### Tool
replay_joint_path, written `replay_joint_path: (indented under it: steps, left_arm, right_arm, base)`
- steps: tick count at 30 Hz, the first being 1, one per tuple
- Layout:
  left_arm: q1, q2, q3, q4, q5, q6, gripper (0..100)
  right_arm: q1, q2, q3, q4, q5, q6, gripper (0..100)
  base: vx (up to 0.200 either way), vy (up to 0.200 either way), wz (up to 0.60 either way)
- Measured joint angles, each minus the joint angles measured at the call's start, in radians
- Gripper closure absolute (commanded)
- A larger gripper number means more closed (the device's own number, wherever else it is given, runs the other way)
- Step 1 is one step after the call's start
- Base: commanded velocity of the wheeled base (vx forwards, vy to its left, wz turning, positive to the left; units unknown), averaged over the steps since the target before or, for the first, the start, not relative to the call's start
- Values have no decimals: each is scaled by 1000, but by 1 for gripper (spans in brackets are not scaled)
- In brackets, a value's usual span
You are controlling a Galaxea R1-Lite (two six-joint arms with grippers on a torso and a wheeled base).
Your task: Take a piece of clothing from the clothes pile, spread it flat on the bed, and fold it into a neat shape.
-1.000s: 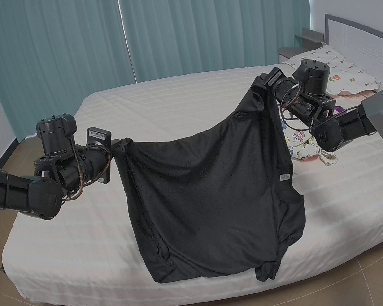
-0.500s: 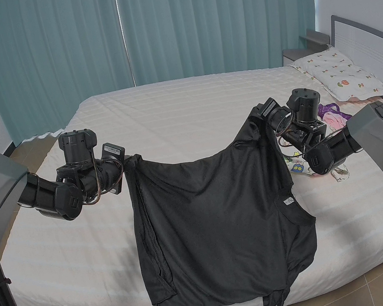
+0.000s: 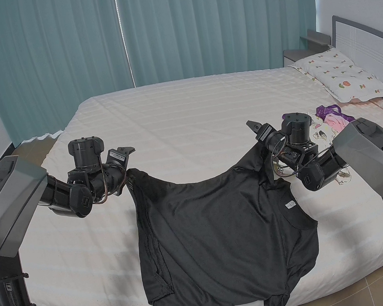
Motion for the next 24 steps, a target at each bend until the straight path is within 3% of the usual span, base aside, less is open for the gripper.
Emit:
replay_joint_path:
  steps: [7, 16, 24]
  left_arm:
    - [16, 37, -15, -1, 59, 97, 0]
    - [23, 24, 24, 7, 67, 106, 0]
    - [21, -68, 188, 3, 47, 80, 0]
  right_arm:
    - [-33, 29, -33, 103, -44, -29, 0]
    - [-39, 28, -37, 301, -65, -57, 0]
    - [-63, -26, -12, 417, -57, -58, 0]
  base:
    - [0, 0, 0]
    - [0, 0, 0]
    - [0, 0, 0]
